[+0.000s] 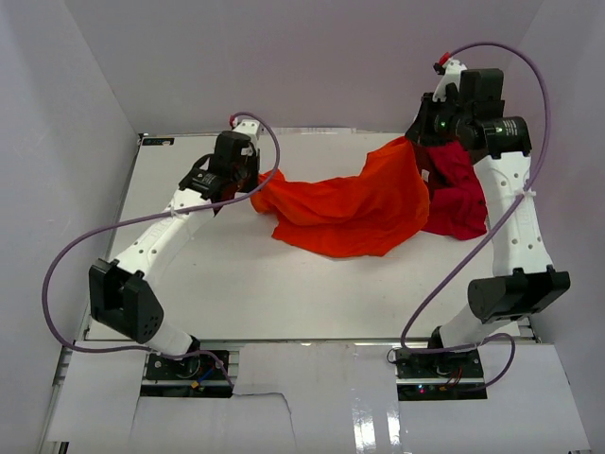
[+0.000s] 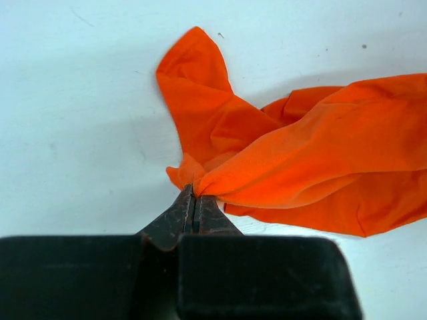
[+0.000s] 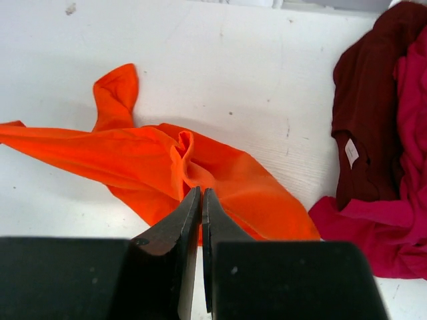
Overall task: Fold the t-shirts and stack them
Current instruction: Flatten out the tshirt
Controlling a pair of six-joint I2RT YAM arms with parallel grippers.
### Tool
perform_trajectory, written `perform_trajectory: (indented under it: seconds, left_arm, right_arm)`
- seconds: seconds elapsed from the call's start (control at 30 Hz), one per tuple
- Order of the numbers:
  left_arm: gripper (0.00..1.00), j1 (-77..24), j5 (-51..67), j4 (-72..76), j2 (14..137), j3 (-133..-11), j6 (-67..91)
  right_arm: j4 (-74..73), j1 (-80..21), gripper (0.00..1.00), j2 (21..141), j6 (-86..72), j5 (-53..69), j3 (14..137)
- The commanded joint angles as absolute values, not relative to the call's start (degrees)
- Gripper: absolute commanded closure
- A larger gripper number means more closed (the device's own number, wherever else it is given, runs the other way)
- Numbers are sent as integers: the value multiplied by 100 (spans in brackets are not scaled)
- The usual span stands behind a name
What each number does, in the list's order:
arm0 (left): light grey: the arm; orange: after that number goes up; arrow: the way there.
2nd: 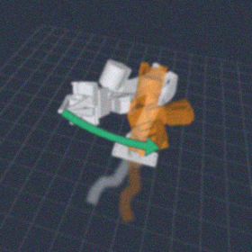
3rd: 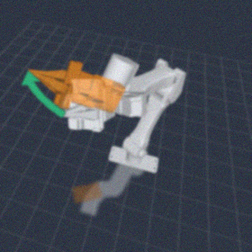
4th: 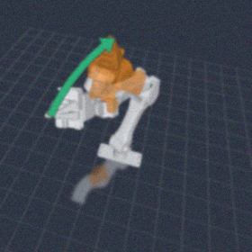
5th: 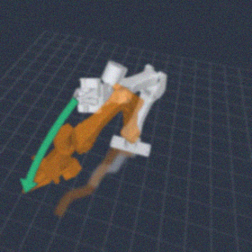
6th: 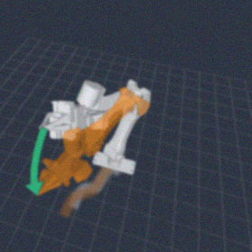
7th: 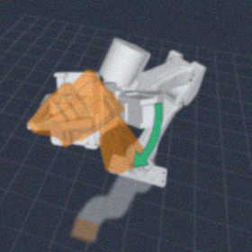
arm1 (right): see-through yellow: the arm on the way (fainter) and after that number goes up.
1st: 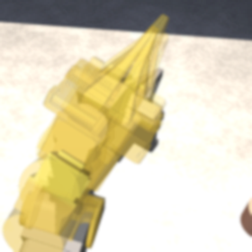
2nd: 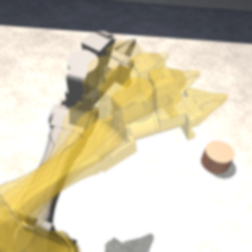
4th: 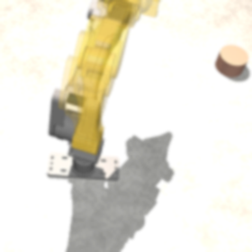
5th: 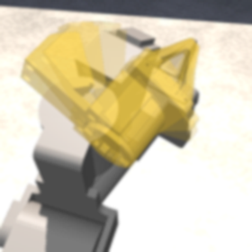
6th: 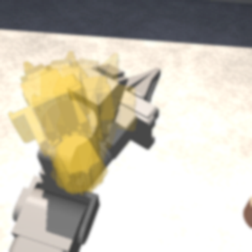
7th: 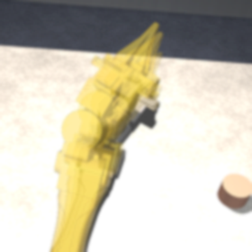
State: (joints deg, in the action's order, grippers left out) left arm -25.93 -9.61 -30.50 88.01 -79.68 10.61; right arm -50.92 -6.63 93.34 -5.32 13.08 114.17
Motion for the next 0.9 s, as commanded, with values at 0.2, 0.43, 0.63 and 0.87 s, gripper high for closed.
perform_trajectory:
  seconds: [0.2,0.43,0.63,0.87]
  left_arm:
    - [100,-2566,-1415,-3603,7393,-8280,1459]
    - [100,-2566,-1380,-3832,6664,-7885,1793]
    - [100,-2575,-1678,-3832,6083,-7795,1811]
    - [100,-2575,-1661,-3779,5696,-8744,1503]
  right_arm:
    - [-4087,-1712,92,7543,-237,537,10530]
    - [-4104,-2890,92,6882,-106,-350,10547]
    - [-4420,-3814,92,6794,-26,-1572,11213]
    - [-4781,-3902,92,6988,360,-1583,12770]
